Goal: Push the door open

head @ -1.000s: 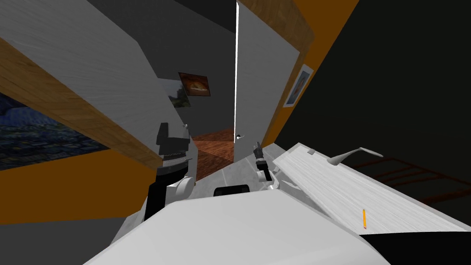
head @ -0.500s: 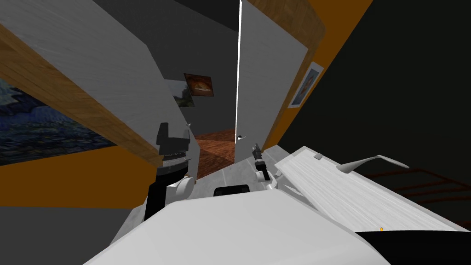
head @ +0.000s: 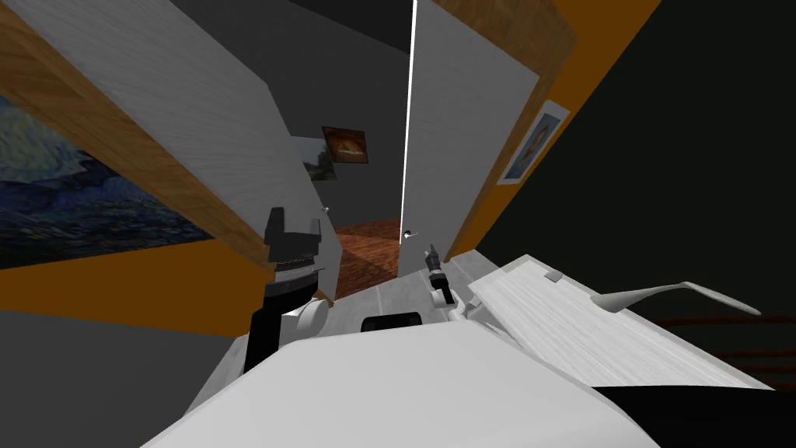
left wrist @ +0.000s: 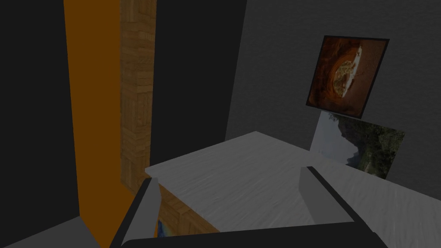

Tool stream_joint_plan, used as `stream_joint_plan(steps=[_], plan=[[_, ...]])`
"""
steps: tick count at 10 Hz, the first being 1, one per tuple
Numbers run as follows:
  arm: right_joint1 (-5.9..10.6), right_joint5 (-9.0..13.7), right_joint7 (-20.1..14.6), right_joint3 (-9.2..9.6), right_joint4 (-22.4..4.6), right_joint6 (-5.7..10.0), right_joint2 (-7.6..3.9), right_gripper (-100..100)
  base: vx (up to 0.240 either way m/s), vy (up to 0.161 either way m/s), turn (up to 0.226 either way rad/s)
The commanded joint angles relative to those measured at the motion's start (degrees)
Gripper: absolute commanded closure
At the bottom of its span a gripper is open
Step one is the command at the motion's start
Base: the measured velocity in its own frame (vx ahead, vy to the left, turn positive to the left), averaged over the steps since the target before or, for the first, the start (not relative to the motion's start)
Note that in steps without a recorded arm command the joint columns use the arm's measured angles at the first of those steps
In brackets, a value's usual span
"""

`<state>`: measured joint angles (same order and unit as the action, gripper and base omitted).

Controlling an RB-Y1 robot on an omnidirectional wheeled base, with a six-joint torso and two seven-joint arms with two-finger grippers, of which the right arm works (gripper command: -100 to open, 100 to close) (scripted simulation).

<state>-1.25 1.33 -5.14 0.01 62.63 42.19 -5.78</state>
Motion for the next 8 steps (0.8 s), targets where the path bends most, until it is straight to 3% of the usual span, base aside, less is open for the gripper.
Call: stream_joint_plan(steps=[1, 8], plan=[[0.6, 0.16, 0.1, 0.07, -2.0, 0.14, -0.02, -100, 0.028, -0.076, 0.062], [5.06, 1.4, 0.65, 0.67, -13.14, 1.86, -0.34, -100, 0.026, -0.072, 0.133]])
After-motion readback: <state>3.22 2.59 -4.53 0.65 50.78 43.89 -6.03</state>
